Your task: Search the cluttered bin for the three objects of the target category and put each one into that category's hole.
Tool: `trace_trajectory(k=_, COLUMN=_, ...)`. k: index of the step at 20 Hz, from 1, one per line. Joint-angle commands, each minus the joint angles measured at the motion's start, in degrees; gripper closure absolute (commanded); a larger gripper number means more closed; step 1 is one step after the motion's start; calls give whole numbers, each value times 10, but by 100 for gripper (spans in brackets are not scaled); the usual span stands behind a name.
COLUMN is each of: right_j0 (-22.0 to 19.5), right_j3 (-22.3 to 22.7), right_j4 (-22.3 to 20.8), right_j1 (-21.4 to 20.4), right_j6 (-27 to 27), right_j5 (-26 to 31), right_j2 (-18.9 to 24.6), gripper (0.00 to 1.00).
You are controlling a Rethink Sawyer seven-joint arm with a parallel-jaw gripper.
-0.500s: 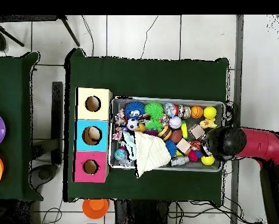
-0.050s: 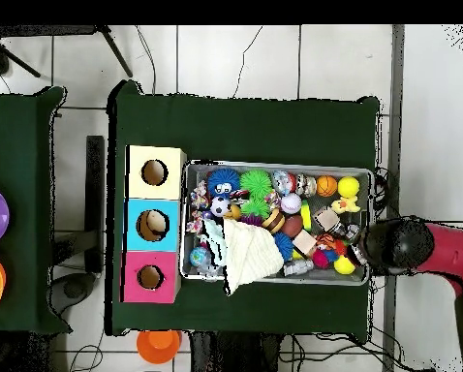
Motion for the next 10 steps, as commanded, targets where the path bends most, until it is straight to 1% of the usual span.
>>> trace_trajectory(k=1, right_j0=-19, right_j3=44, right_j4=2, right_j1=-3, right_j6=-125, right_j5=1, right_j2=45, gripper=0)
trace_trajectory(k=10, right_j0=-33, right_j3=56, right_j4=14, right_j1=2, right_j6=-112, right_j5=-8, right_j2=66, gripper=0)
